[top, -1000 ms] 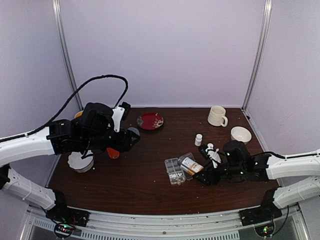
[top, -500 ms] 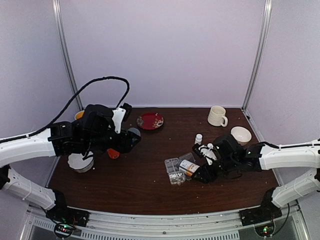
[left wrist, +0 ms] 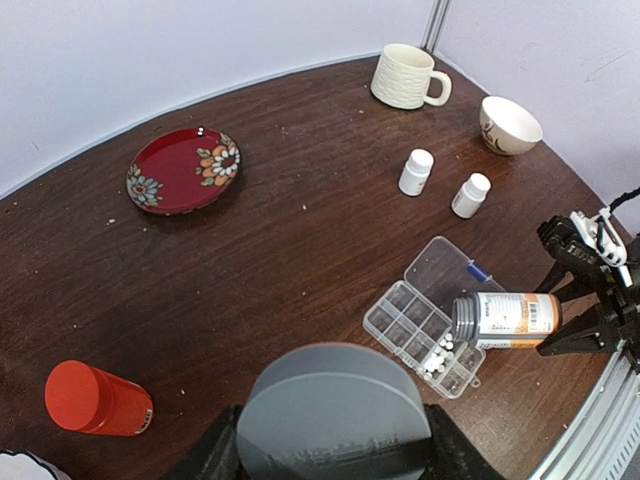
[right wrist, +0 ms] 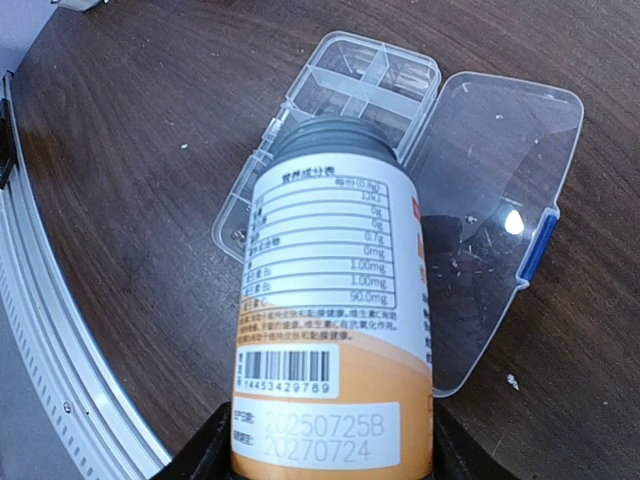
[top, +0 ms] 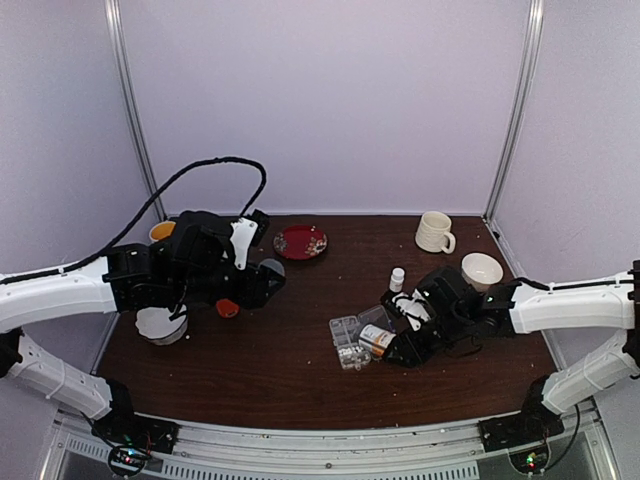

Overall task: Sort the pills into containers
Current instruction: Pour the pill into the compartment of the pill container.

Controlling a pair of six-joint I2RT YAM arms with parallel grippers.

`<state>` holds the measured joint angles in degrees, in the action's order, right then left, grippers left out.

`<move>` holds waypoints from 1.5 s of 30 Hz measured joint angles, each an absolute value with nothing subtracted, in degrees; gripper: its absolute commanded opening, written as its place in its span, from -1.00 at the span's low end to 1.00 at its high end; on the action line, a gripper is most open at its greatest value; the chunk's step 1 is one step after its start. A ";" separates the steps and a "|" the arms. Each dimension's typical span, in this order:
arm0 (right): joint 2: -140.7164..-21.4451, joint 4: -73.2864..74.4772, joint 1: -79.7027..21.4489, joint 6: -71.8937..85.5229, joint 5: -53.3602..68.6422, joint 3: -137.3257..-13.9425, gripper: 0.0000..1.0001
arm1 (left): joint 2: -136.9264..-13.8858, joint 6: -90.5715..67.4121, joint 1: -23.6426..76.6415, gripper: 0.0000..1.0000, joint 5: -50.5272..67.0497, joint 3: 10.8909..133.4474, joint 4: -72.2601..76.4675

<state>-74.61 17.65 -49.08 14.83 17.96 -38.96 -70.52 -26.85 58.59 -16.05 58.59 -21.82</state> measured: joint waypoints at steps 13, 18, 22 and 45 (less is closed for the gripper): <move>-74.30 19.59 -49.08 14.06 17.69 -40.47 -1.00 | -70.72 -26.44 58.59 -1.00 -15.59 58.59 -21.04; -74.81 20.88 -49.10 13.45 17.37 -41.56 -1.00 | -70.85 -26.44 58.59 -1.00 -15.59 58.59 -21.02; -75.75 22.52 -49.10 13.04 16.27 -43.11 -1.00 | -70.85 -26.44 58.59 -1.00 -15.59 58.59 -21.04; -76.03 21.85 -49.74 11.97 18.04 -44.18 -1.00 | -70.72 -26.44 58.59 -1.00 -15.59 58.26 -21.02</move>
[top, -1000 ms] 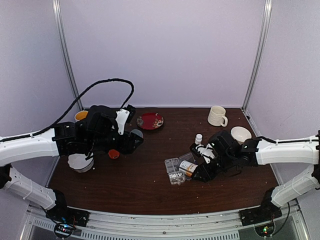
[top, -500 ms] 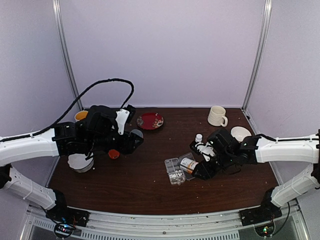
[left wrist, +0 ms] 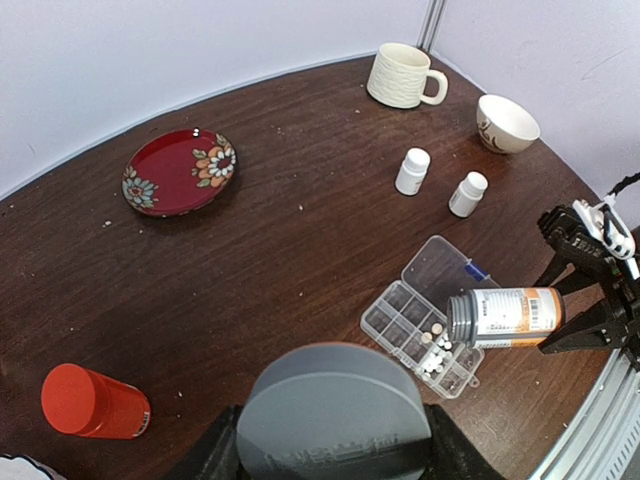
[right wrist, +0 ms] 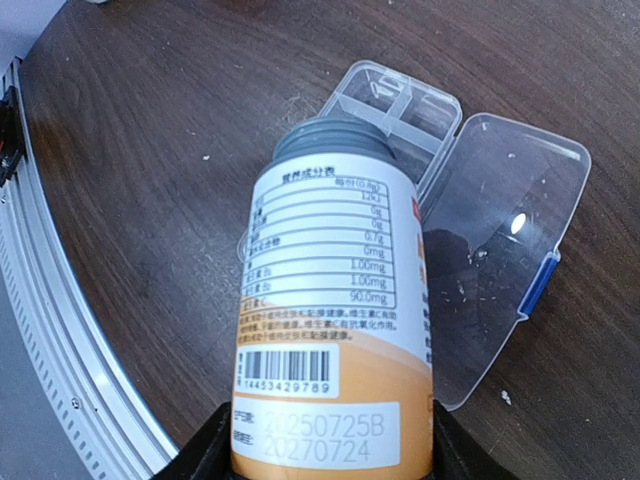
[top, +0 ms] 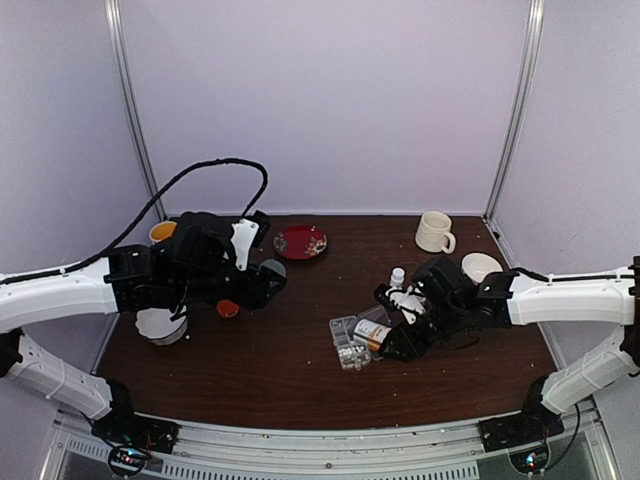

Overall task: Sort the pills into containers
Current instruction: Pour the pill into the compartment of the pill container.

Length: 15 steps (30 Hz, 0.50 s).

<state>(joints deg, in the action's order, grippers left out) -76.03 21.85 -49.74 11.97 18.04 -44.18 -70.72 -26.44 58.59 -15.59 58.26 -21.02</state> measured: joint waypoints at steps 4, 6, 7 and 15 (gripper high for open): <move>-78.94 22.48 -50.41 11.73 18.09 -45.54 -1.00 | -70.35 -26.44 58.59 -1.00 -15.59 57.54 -21.06; -78.96 22.41 -50.85 11.79 17.91 -45.50 -1.00 | -70.26 -26.46 58.59 -1.00 -15.59 57.32 -21.06; -78.98 22.46 -51.05 11.75 17.87 -45.56 -1.00 | -70.26 -26.46 58.59 -1.00 -15.59 57.30 -21.06; -79.11 22.96 -51.53 11.77 17.80 -46.22 -1.00 | -69.82 -26.46 58.59 -1.00 -15.59 57.08 -21.04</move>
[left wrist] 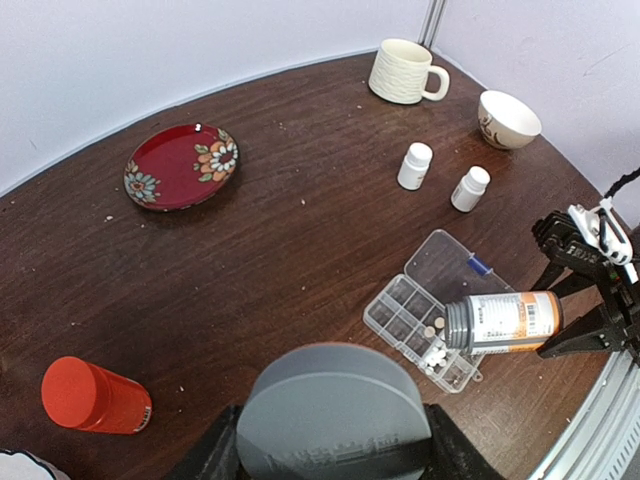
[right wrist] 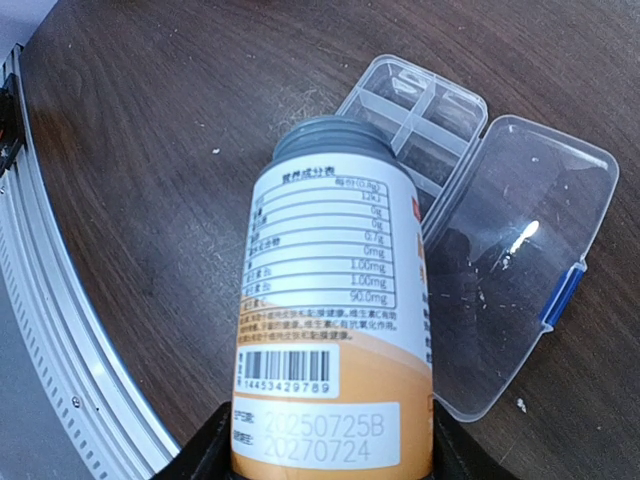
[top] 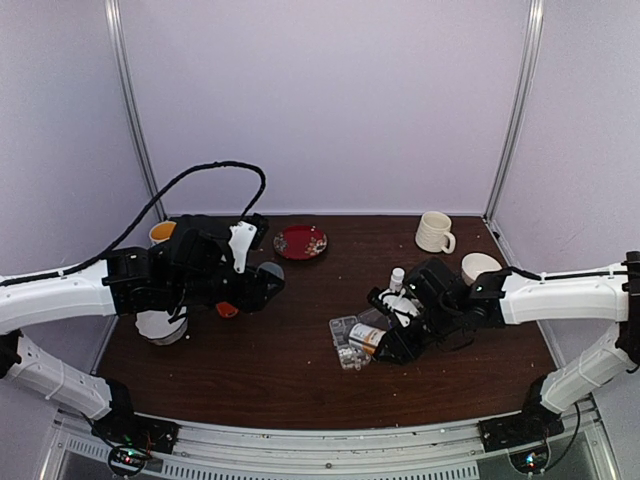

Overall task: Sort the pills into containers
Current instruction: Pour the pill into the compartment of the pill container.

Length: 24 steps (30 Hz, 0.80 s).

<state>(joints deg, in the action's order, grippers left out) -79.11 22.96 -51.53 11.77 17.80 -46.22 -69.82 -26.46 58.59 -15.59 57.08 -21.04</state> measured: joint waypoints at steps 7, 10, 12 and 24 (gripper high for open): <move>-79.35 24.49 -51.79 11.20 16.69 -47.55 -1.00 | -69.76 -26.46 58.59 -1.00 -15.59 56.88 -21.04; -79.22 23.66 -51.79 11.14 16.56 -47.48 -1.00 | -69.73 -26.46 58.59 -1.00 -15.59 56.86 -21.06; -79.57 24.86 -51.81 10.76 16.25 -48.07 -1.00 | -69.71 -26.46 58.59 -1.00 -15.59 56.86 -21.06; -81.49 26.79 -52.56 10.48 15.55 -49.93 -1.00 | -68.84 -26.46 58.59 -1.00 -15.57 56.36 -21.04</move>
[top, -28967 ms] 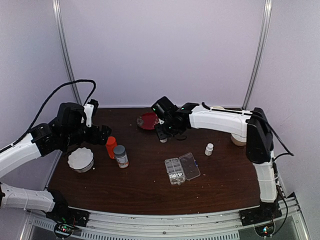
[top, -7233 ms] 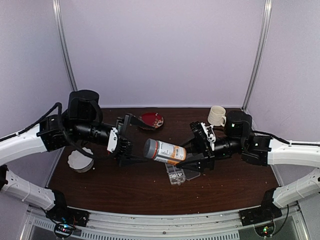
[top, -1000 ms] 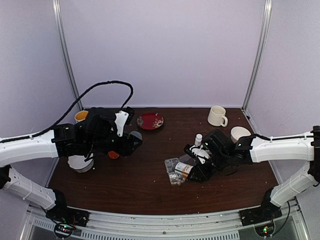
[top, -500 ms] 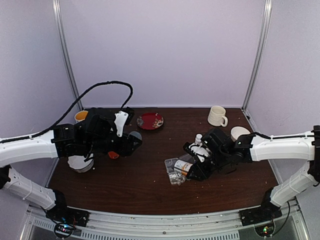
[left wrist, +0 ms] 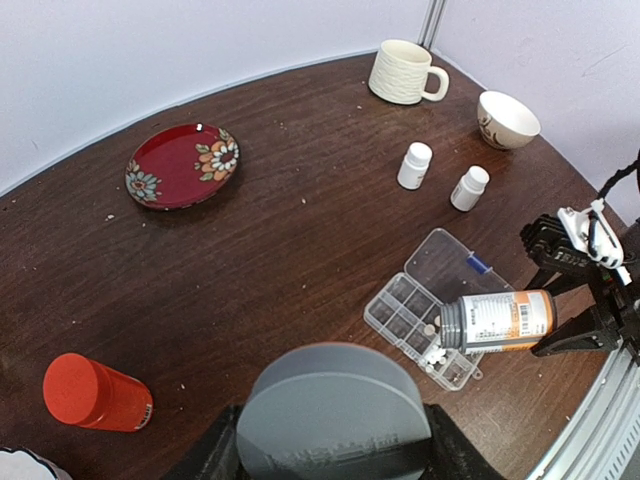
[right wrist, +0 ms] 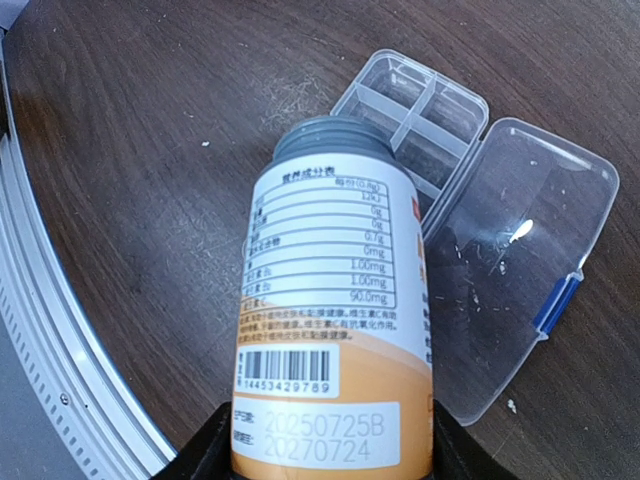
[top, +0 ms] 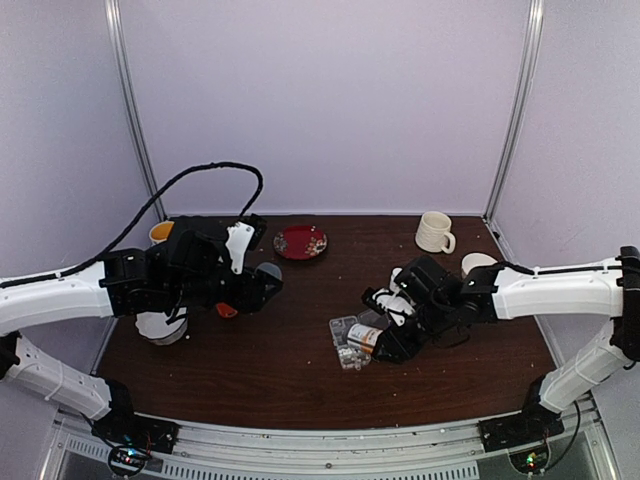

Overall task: Sort the pills into containers
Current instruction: Pour the pill into the compartment of the pill container.

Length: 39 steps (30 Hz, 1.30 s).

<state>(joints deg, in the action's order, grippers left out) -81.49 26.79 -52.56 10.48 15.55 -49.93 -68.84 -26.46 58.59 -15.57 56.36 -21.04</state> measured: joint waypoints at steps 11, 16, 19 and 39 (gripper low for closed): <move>-82.39 26.79 -53.04 10.66 14.61 -50.54 -1.00 | -68.79 -26.46 58.59 -1.00 -15.57 55.90 -21.02; -82.61 27.64 -53.34 10.46 13.93 -51.40 -1.00 | -68.79 -26.46 58.59 -1.00 -15.57 55.90 -21.02; -83.07 29.12 -53.41 10.09 13.63 -52.01 -1.00 | -68.79 -26.46 58.59 -1.00 -15.57 55.90 -21.02; -79.22 24.14 -52.90 9.67 15.84 -48.31 -1.00 | -68.77 -26.48 58.59 -1.00 -15.44 55.90 -21.02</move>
<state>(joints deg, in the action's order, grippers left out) -79.22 24.14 -52.90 9.67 15.84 -48.31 -68.77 -26.48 58.59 -15.44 55.90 -21.02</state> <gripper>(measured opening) 0.548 0.514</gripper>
